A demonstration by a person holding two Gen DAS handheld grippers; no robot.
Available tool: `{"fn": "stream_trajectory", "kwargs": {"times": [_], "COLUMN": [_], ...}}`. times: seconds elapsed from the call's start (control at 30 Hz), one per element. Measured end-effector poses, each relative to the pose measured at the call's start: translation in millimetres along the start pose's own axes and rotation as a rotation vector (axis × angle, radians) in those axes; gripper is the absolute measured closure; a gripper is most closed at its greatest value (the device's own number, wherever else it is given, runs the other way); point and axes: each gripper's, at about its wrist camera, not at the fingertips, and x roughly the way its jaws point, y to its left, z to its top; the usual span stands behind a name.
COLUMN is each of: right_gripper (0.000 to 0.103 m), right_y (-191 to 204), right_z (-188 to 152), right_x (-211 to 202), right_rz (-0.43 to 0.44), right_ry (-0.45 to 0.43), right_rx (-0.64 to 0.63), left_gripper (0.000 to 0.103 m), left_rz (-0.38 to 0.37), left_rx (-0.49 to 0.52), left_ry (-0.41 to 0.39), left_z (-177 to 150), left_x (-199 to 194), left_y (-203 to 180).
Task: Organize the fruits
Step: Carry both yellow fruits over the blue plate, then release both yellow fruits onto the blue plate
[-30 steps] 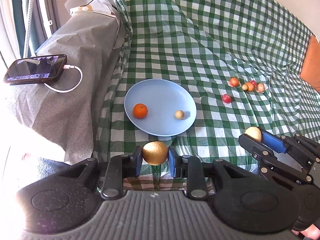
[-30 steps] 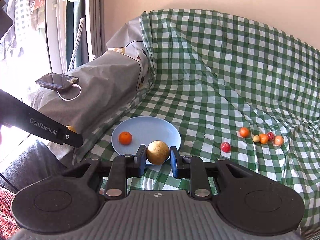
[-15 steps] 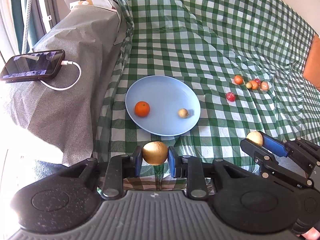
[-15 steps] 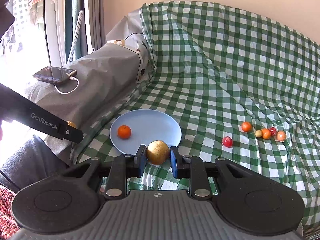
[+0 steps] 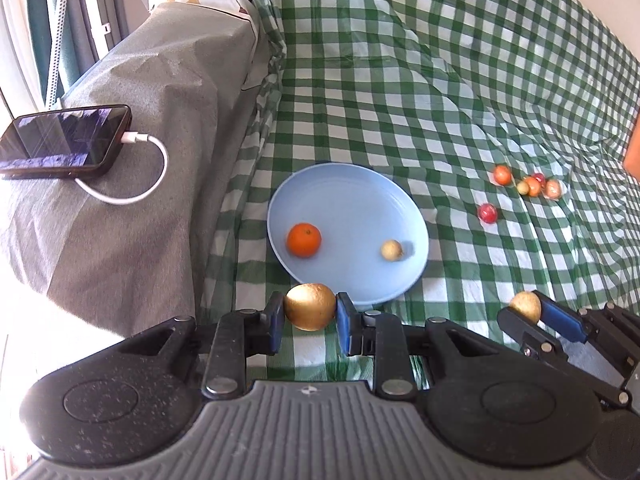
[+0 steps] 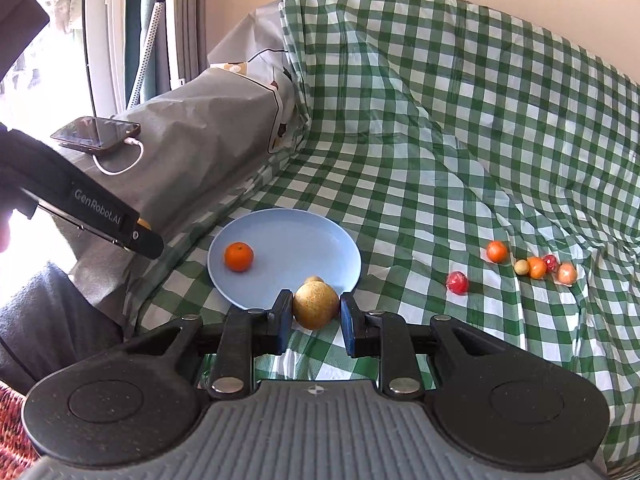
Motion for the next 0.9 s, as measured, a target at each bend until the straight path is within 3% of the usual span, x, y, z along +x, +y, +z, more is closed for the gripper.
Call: {"fn": "stream_trajectory", "kwargs": {"times": [0.43, 0.8, 0.87, 0.9], "right_gripper": [0.077, 0.077, 0.077, 0.077], "right_y": [0, -1, 0, -1], "right_z": [22, 23, 24, 25], "right_x": [87, 167, 176, 180], "right_rz": [0.018, 0.038, 0.044, 0.057], "right_ry": [0.066, 0.158, 0.169, 0.180], "right_rx": [-0.022, -0.053, -0.047, -0.039], "left_gripper": [0.074, 0.073, 0.066, 0.042], "left_rz": [-0.005, 0.074, 0.082, 0.074], "left_rx": [0.016, 0.058, 0.055, 0.052], "left_ry": [0.031, 0.073, 0.084, 0.089], "left_z": [48, 76, 78, 79], "left_x": [72, 147, 155, 156], "left_y": [-5, -4, -4, -3]}}
